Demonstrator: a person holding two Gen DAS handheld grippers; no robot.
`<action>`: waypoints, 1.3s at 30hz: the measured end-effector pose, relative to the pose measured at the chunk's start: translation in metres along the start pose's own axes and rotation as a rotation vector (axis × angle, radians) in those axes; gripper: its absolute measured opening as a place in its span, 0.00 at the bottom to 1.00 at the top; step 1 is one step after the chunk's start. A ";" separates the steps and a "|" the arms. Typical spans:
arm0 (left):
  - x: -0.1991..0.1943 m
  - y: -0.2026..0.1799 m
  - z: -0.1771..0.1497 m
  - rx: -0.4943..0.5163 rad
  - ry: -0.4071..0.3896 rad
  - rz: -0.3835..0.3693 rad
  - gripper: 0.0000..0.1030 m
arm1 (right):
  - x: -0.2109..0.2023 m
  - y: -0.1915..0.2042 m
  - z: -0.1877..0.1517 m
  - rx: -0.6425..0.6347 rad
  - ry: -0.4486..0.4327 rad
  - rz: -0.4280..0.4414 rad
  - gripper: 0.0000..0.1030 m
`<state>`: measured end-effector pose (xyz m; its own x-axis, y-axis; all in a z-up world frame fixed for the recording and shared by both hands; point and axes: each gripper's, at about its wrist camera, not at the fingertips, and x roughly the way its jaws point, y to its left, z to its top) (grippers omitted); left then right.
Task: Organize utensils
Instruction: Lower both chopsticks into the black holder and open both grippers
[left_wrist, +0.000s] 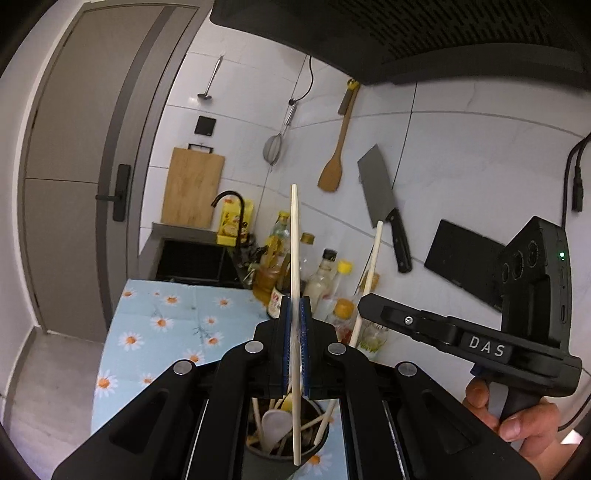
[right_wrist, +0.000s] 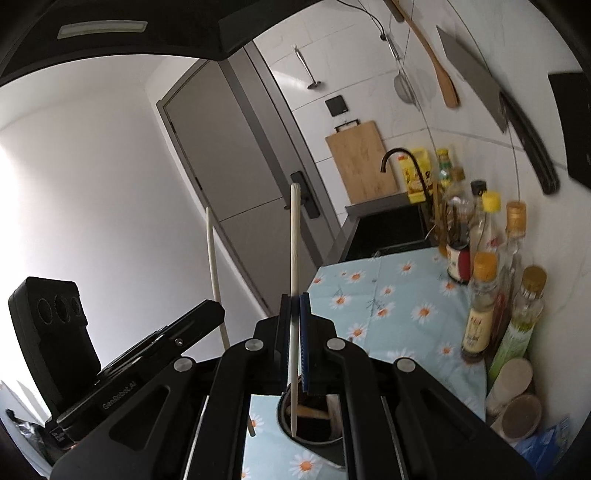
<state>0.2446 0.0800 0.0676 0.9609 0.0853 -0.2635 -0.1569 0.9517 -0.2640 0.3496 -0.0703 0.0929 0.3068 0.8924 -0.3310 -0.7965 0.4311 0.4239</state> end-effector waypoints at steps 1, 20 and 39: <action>0.003 0.000 0.000 0.001 -0.005 0.004 0.04 | 0.000 -0.001 0.002 -0.002 -0.005 -0.002 0.06; 0.035 0.023 -0.045 -0.030 -0.043 -0.008 0.04 | 0.032 -0.014 -0.030 -0.044 0.009 -0.059 0.05; 0.034 0.015 -0.087 0.022 0.062 0.055 0.04 | 0.038 -0.013 -0.073 -0.119 0.061 -0.090 0.09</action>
<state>0.2552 0.0717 -0.0264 0.9348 0.1202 -0.3341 -0.2038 0.9522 -0.2274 0.3338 -0.0515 0.0137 0.3503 0.8396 -0.4151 -0.8247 0.4866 0.2883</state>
